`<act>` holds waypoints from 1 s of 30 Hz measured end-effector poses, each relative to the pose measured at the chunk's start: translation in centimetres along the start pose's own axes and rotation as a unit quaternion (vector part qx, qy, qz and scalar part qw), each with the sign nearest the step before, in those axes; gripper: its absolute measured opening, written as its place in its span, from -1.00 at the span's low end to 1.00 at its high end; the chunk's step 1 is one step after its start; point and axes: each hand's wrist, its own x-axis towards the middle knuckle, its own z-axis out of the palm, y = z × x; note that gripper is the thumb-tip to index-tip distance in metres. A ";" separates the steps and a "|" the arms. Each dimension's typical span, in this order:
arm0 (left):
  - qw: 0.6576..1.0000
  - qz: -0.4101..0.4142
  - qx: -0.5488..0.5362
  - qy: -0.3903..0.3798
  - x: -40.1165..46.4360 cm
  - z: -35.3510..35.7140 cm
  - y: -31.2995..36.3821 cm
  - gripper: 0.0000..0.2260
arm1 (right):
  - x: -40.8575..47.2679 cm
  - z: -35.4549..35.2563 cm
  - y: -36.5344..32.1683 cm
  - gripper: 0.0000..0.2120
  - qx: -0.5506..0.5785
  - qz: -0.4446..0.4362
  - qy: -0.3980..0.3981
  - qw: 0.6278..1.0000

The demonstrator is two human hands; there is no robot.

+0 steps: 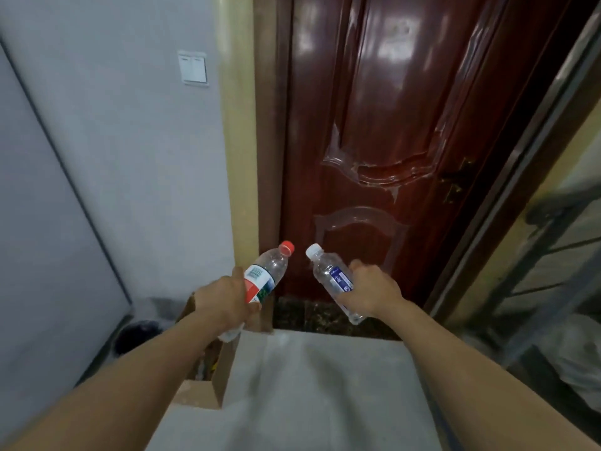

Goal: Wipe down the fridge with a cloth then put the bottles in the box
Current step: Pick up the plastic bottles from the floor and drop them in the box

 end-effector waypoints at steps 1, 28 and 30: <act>1.000 -0.017 0.007 0.004 1.1 0.0 -0.2 -0.45 | 2.0 0.1 -0.3 -0.61 -0.003 -0.015 -0.007 1.000; 0.862 -0.498 -0.090 -0.022 14.1 6.2 -14.9 -0.45 | 35.8 13.3 -22.6 -0.48 -0.097 -0.389 -0.226 0.888; 0.856 -0.506 -0.105 -0.022 15.4 7.6 -16.1 -0.44 | 37.2 14.7 -24.1 -0.49 -0.103 -0.394 -0.233 0.883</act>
